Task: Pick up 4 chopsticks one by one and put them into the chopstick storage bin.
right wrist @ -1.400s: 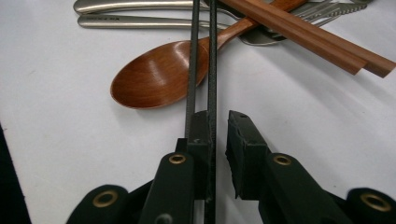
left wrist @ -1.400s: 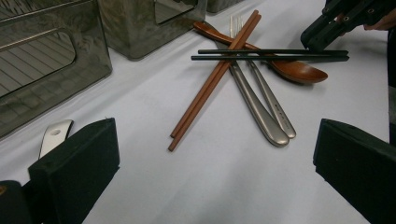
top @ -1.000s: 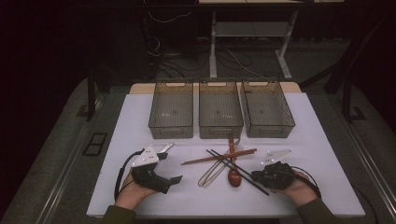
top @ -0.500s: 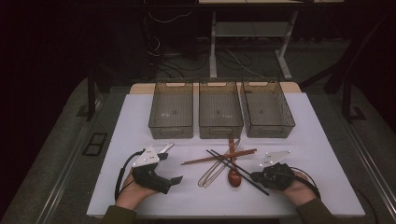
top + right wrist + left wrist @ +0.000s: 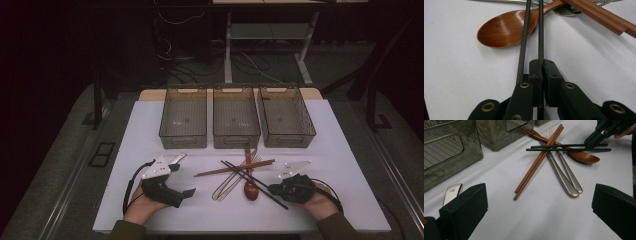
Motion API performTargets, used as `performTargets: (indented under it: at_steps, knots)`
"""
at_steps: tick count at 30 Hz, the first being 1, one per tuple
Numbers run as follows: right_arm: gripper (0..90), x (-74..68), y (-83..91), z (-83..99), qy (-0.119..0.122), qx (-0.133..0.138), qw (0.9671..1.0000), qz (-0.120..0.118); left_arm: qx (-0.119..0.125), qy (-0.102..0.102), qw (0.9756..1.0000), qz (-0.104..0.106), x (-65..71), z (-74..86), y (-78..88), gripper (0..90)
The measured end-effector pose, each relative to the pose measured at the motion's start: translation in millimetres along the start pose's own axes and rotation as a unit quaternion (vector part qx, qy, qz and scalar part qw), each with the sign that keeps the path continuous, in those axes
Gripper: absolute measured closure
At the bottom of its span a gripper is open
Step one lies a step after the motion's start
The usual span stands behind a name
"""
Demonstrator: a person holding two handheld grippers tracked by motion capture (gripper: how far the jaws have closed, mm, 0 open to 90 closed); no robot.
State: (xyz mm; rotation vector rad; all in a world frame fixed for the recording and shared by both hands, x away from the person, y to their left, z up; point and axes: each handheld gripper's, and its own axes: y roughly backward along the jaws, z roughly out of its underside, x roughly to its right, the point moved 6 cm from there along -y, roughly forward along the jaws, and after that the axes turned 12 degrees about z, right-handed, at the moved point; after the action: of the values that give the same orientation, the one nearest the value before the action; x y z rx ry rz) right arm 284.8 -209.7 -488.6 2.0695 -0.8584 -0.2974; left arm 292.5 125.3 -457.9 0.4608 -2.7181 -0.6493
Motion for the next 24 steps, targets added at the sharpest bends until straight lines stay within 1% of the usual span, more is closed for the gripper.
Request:
performTargets:
  at_steps: [2,6,9,12,15,18,24]
  knots:
    - [85.0,1.3,0.2,-0.2,0.001,0.004,1.0,-0.003,0.002,0.001,1.0,-0.001,0.1,0.0,-0.2,0.0]
    - [85.0,5.1,4.7,-2.8,-0.017,0.02,0.9996,-0.011,0.003,0.001,1.0,0.0,-0.3,0.1,-0.3,0.0]
    - [84.9,7.9,7.6,-3.4,-0.02,0.027,0.9994,-0.01,0.002,0.001,1.0,0.001,-0.1,0.2,-0.7,0.0]
    - [85.0,11.0,12.4,-5.8,-0.031,0.039,0.9987,-0.01,0.001,0.0,1.0,0.002,0.1,0.4,-1.0,0.0]
    - [84.9,13.7,15.1,-7.9,-0.035,0.048,0.9982,-0.01,-0.001,-0.001,1.0,0.003,-0.1,1.6,-1.8,0.0]
    - [84.9,14.9,15.7,-9.2,-0.034,0.052,0.998,-0.011,-0.001,-0.003,1.0,0.004,-0.8,2.4,-2.3,0.0]
    - [84.9,16.1,17.6,-15.7,-0.035,0.06,0.9975,-0.018,-0.002,0.0,1.0,0.003,-2.1,4.9,-2.4,0.0]
